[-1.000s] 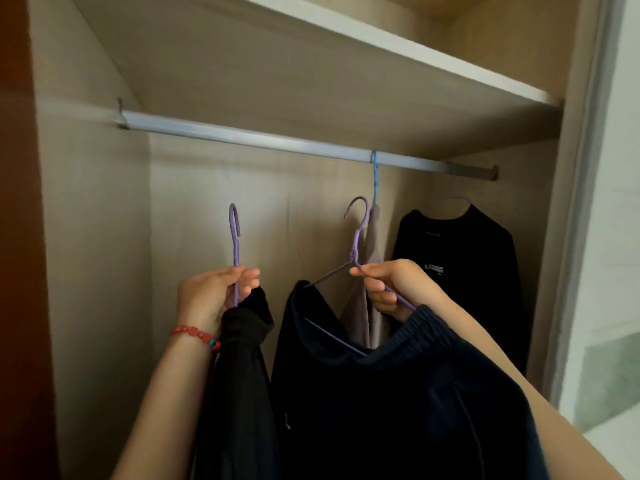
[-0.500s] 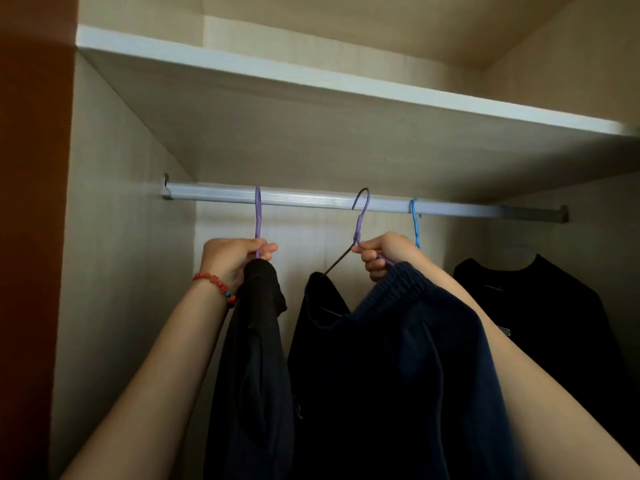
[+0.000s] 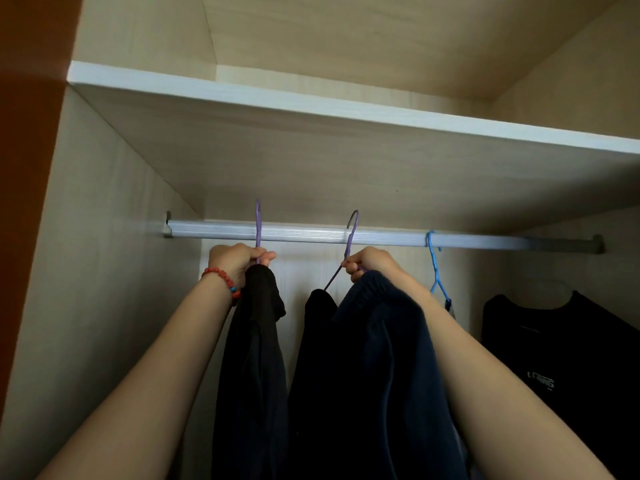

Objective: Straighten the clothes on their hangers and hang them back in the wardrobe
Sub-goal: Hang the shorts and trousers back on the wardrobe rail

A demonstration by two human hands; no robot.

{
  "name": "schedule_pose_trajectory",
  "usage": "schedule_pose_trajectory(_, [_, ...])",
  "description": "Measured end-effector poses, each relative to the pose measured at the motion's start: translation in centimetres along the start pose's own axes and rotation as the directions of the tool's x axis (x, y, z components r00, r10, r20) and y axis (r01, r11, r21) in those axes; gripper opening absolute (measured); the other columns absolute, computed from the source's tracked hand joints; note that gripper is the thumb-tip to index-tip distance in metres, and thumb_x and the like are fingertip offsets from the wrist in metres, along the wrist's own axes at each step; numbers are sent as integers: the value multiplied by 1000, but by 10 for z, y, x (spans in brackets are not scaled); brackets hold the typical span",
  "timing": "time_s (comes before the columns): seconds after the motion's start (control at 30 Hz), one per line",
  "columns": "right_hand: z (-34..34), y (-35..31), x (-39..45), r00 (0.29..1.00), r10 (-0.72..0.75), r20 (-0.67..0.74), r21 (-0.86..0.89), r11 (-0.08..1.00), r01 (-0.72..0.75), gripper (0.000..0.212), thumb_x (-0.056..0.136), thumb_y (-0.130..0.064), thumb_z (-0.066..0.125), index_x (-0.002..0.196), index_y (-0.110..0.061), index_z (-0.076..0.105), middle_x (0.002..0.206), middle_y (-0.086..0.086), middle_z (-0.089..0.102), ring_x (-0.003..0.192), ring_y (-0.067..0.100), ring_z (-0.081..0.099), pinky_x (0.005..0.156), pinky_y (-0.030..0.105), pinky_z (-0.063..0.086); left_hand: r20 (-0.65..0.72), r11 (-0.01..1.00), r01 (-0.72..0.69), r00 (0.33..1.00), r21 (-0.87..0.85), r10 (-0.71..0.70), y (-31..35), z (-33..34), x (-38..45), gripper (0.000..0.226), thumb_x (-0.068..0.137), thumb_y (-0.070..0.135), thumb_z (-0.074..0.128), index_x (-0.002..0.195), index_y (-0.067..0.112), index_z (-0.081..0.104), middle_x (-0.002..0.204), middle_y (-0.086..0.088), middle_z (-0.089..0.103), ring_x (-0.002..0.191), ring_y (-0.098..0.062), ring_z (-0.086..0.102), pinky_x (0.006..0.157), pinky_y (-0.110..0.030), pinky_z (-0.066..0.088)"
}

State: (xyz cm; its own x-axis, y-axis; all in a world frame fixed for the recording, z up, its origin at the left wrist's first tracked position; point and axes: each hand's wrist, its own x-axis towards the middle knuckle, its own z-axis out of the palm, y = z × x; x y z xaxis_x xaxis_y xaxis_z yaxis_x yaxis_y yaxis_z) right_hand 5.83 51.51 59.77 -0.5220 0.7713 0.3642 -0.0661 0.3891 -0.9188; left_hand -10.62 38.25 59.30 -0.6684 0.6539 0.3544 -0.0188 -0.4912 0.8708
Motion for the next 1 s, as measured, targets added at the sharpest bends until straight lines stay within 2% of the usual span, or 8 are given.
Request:
schedule_pose_trajectory(0.23, [16,32,-1,996,86,-31,191,978,-78,22,88,9,40,68,4,46,23,2,38,17,10,30,31,8,21,-13,991,-10,1000,135,12,-14,-9,6,22,93,1,43,72,-1,51,126,-22,55,26,-2,47,31,-10,36])
schedule_pose_trajectory(0.37, [14,37,-2,996,74,-52,193,979,-62,22,88,7,41,67,2,46,24,2,39,17,11,31,31,8,22,-35,984,-9,999,178,15,-21,-11,7,21,93,2,43,73,-2,52,124,-22,57,27,-2,48,31,-9,38])
schedule_pose_trajectory(0.5, [15,39,-1,997,45,-55,158,987,-36,4,87,5,43,87,2,46,24,2,43,17,11,32,30,8,24,-38,984,-18,999,175,25,-17,-4,6,22,94,0,41,73,-3,49,124,-22,55,25,-2,46,29,-10,36])
schedule_pose_trajectory(0.6, [14,42,2,999,22,-42,106,994,-18,9,87,3,47,96,5,45,26,2,47,18,12,33,29,12,26,-10,986,-36,999,161,39,-7,2,8,20,94,-1,40,76,-4,47,119,-20,54,24,-3,47,30,-11,37])
schedule_pose_trajectory(0.73, [11,44,-2,999,-8,-39,72,997,11,13,89,-4,51,97,6,48,27,0,49,20,9,37,30,15,31,-61,991,-29,997,130,37,7,4,12,10,91,-3,47,97,-9,52,112,-20,59,32,-8,58,32,-13,42])
schedule_pose_trajectory(0.87, [7,49,-4,999,-25,-48,25,999,26,25,89,-13,55,101,8,57,31,-2,53,28,7,45,45,21,39,-84,964,-90,990,252,114,14,7,0,13,88,-1,53,75,2,53,50,-5,68,29,-2,54,31,-9,38])
schedule_pose_trajectory(0.97, [4,48,-10,999,-20,-39,67,997,23,18,88,-13,57,90,5,59,31,-1,51,27,8,44,43,21,38,-133,973,-25,989,228,57,3,0,8,4,88,-2,53,85,-3,55,101,-20,68,41,-9,62,33,-12,42])
schedule_pose_trajectory(1.0, [3,47,-12,999,-22,-35,81,996,24,17,88,-12,57,87,4,58,32,0,51,27,8,44,41,20,38,-168,972,-1,985,235,42,-4,-4,13,4,88,-1,52,88,-4,55,104,-19,64,39,-9,61,32,-12,42])
